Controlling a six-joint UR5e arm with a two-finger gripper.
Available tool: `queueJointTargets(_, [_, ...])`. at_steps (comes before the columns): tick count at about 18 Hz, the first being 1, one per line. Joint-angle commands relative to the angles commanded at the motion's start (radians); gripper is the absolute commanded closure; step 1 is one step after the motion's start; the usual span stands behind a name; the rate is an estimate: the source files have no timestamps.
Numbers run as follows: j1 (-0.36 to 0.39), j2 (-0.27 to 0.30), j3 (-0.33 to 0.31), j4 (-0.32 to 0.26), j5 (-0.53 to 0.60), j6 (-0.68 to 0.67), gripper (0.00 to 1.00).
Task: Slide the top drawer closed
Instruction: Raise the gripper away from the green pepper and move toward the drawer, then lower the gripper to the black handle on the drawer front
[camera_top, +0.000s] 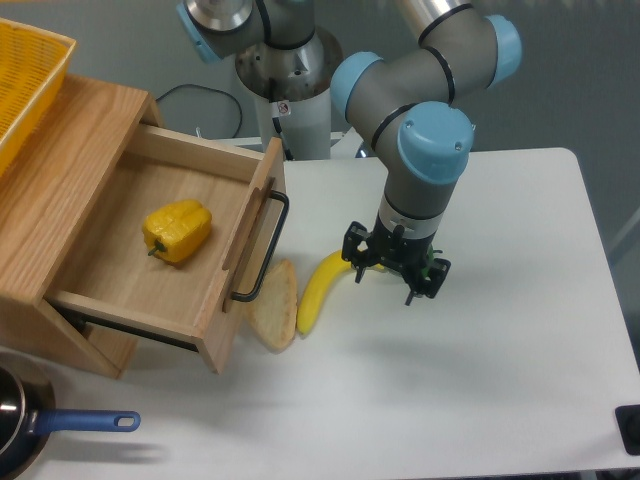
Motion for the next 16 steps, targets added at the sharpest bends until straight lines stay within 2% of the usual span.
queueJointTargets(2, [-0.003,0.005,0.002,0.000,-0.026,-0.029,0.69])
queueJointTargets(5, [-0.003,0.038,0.002,-0.006,-0.087,-0.043,0.72])
queueJointTargets(8, [-0.030,0.048,0.003,-0.006,-0.104,-0.094,0.81])
queueJointTargets(16, [-0.110,0.077,-0.008,-0.009,-0.103,-0.187,0.83])
